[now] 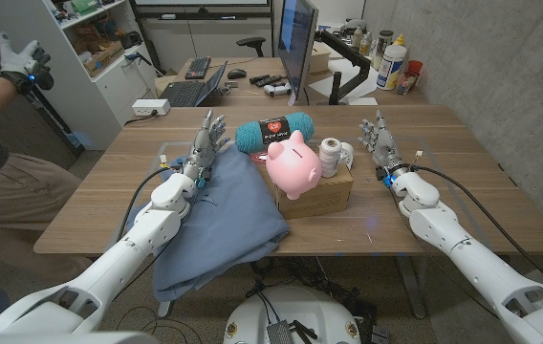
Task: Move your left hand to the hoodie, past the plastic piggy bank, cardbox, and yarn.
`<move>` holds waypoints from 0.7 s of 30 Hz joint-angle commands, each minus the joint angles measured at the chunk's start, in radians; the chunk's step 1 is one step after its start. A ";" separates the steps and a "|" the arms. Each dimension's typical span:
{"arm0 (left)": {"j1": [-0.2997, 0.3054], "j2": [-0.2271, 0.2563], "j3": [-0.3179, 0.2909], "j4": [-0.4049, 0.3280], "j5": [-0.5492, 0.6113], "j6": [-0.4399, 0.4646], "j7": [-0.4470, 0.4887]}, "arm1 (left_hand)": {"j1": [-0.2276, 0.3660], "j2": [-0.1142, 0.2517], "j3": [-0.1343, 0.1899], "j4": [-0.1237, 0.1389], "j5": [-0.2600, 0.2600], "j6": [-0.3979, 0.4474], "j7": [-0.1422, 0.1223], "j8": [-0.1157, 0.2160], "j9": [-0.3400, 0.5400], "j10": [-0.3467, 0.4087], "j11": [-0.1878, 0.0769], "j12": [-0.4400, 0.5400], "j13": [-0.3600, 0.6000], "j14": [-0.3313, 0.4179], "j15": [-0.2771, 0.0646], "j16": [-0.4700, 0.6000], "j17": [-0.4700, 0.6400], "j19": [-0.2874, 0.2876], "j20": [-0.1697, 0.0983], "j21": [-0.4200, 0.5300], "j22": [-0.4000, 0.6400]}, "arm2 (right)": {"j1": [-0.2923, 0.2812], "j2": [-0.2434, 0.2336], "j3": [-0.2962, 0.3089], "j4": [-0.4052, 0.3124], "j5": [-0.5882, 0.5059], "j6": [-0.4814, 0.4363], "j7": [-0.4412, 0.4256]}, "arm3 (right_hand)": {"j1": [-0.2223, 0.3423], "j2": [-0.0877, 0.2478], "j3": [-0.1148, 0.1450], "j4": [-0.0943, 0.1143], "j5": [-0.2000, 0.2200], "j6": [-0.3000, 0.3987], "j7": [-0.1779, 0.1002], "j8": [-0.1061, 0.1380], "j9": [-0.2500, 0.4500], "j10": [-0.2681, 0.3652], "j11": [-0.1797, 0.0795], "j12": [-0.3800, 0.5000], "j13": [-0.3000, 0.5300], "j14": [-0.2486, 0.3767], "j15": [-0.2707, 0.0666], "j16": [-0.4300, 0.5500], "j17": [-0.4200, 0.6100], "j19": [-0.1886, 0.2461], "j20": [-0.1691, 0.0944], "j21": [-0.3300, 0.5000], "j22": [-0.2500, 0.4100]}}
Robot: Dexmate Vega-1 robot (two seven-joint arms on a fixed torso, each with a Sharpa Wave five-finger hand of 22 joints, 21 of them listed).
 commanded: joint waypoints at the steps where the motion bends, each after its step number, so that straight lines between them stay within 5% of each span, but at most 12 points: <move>1: 0.023 0.003 -0.006 -0.037 0.007 -0.006 0.013 | 0.011 0.001 0.000 -0.008 0.005 0.000 -0.007 0.005 0.006 0.008 0.004 0.006 0.004 0.005 0.006 0.006 0.003 0.003 0.003 0.005 0.003 | -0.047 0.034 0.078 -0.042 -0.050 -0.023 0.025 | 0.000 0.009 0.000 0.005 0.006 0.011 0.002 0.006 0.005 0.010 -0.001 0.004 0.003 -0.007 0.003 0.005 0.005 0.001 0.010 0.006 0.002; 21: 0.083 0.037 -0.034 -0.128 0.027 -0.023 0.047 | 0.015 0.004 0.000 -0.009 0.001 0.016 -0.001 0.009 0.005 0.013 0.002 0.007 0.004 -0.003 0.003 0.005 0.003 -0.002 0.000 0.004 0.003 | -0.097 0.060 0.145 -0.087 -0.094 -0.036 0.040 | 0.004 0.010 0.001 0.002 0.007 0.011 0.000 0.005 0.005 0.012 -0.001 0.004 0.003 -0.007 0.002 0.005 0.004 0.004 0.010 -0.001 0.002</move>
